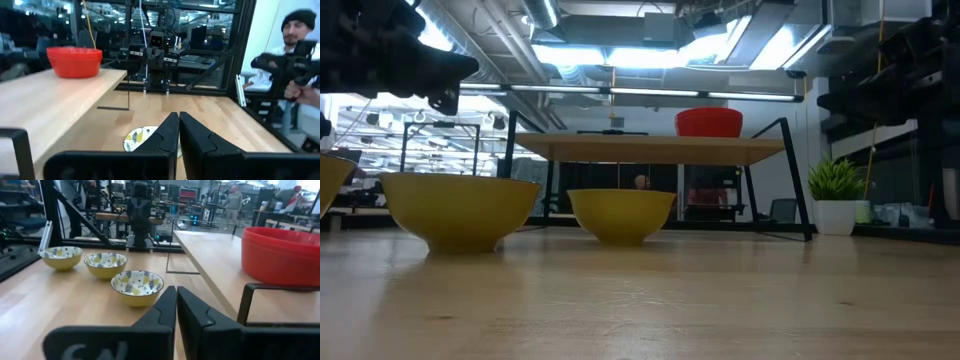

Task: Pick & Place Mini bowls
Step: Put the middle white patterned bowl on the shelf

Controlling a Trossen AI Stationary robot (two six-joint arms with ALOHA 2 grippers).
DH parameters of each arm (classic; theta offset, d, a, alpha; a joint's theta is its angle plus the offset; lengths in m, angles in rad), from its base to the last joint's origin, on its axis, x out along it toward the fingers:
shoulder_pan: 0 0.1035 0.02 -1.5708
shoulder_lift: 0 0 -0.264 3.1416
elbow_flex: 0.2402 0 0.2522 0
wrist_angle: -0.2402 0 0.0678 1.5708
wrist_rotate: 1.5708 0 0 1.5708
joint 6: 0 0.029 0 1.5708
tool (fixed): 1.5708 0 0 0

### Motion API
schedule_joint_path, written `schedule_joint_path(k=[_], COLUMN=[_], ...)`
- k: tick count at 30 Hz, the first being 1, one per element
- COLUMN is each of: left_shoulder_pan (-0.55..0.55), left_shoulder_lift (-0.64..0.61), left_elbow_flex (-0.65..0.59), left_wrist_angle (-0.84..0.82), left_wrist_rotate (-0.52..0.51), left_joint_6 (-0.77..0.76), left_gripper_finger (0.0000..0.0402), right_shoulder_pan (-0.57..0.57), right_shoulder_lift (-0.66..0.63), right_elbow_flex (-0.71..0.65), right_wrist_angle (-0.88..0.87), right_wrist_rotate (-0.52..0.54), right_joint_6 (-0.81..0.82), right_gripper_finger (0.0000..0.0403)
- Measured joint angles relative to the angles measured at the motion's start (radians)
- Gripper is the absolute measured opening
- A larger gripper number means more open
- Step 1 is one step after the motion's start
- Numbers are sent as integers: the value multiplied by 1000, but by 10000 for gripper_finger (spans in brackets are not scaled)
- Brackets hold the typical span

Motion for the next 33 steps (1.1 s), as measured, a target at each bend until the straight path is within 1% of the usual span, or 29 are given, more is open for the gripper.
schedule_joint_path(k=[3, 7, 10, 12, 14, 16, 18, 19, 21, 24, 26, 29, 32, 33], left_shoulder_pan=[0, 0, 0, -3, -5, -4, -4, -4, -6, -27, -47, -79, -104, -111], left_shoulder_lift=[0, 0, 0, 0, 0, 0, 4, 14, 52, 146, 223, 345, 463, 500], left_elbow_flex=[0, 0, 1, 1, 2, 4, 4, 9, 36, 109, 166, 255, 331, 352], left_wrist_angle=[-4, -7, 14, 52, 135, 186, 197, 183, 105, -12, -57, -123, -153, -156], left_wrist_rotate=[1, 33, 33, 95, 168, 183, 182, 181, 180, 147, 103, 12, -90, -108], left_joint_6=[-69, -190, -206, -168, -127, -114, -100, -97, -89, -46, -5, 59, 101, 116], left_gripper_finger=[12, 12, 11, 10, 12, 14, 16, 17, 19, 25, 28, 35, 40, 40], right_shoulder_pan=[0, 0, 0, 0, 0, 0, 0, 0, 0, 0, 3, 5, 5, 5], right_shoulder_lift=[0, 0, 0, 0, 0, 0, 0, 0, 0, 0, 0, 0, 0, -1], right_elbow_flex=[0, 0, 0, 0, 0, 0, 0, 0, 0, 0, 0, 0, 0, 0], right_wrist_angle=[0, 0, 0, 0, 0, 0, 0, 0, 0, 0, 0, 0, 0, 0], right_wrist_rotate=[0, 0, -1, 0, 0, 0, 0, 0, 0, 0, 0, 0, 0, 0], right_joint_6=[-27, 4, 36, 37, 34, 37, 38, 37, 35, 38, 36, 36, 37, 36], right_gripper_finger=[17, 17, 17, 17, 17, 17, 17, 17, 17, 17, 17, 17, 17, 17])
